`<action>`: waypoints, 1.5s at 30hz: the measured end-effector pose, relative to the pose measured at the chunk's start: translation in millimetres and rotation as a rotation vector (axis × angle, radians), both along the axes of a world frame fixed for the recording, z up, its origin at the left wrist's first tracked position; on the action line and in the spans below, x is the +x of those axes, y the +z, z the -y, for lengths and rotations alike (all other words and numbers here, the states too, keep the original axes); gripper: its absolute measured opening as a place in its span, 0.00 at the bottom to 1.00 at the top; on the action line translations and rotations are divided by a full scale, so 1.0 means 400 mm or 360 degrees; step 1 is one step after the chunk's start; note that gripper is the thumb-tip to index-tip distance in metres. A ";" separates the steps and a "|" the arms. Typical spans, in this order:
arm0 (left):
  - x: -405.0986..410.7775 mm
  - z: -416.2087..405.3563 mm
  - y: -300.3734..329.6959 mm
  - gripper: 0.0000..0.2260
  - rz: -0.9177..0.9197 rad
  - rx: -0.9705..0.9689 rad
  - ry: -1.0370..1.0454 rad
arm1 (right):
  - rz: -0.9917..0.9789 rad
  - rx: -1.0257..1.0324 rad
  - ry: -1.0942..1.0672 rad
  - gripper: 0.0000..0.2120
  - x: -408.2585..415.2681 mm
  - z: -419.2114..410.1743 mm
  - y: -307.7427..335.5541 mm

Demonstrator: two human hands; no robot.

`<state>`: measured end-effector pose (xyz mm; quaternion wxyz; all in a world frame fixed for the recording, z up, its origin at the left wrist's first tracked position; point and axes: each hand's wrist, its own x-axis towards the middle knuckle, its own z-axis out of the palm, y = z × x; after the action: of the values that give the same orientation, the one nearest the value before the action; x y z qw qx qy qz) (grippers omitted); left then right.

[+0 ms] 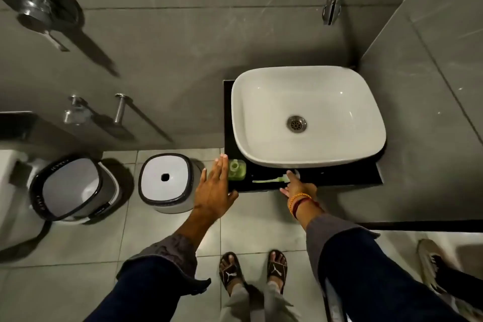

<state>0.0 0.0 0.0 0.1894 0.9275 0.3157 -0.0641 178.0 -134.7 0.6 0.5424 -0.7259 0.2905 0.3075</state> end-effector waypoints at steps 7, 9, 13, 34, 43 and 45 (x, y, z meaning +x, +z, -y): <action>-0.001 0.001 -0.017 0.43 0.0026 -0.0027 0.0022 | -0.0013 -0.0042 -0.0111 0.18 0.001 -0.019 -0.037; -0.002 -0.005 -0.018 0.43 0.0038 -0.0033 0.0032 | 0.0021 -0.0069 -0.0163 0.14 -0.006 -0.010 -0.034; -0.001 -0.001 -0.003 0.42 0.0029 -0.0056 0.0019 | 0.0076 -0.0011 -0.0223 0.14 -0.040 0.029 -0.004; -0.019 0.020 0.000 0.39 0.0115 -0.0103 0.0080 | 0.1369 0.0181 0.0813 0.16 -0.154 -0.140 0.166; -0.017 0.014 -0.005 0.37 0.0106 -0.0102 0.0075 | 0.1533 -0.0177 0.1390 0.10 -0.177 -0.189 0.116; -0.017 0.013 -0.005 0.37 0.0100 -0.0100 0.0077 | 0.1527 -0.0245 0.1456 0.10 -0.185 -0.195 0.109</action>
<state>-6.9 -5.1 -2.1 0.2298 0.9148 0.3298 -0.0404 104.1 -56.6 44.1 0.3730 -0.8689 -0.2992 0.1279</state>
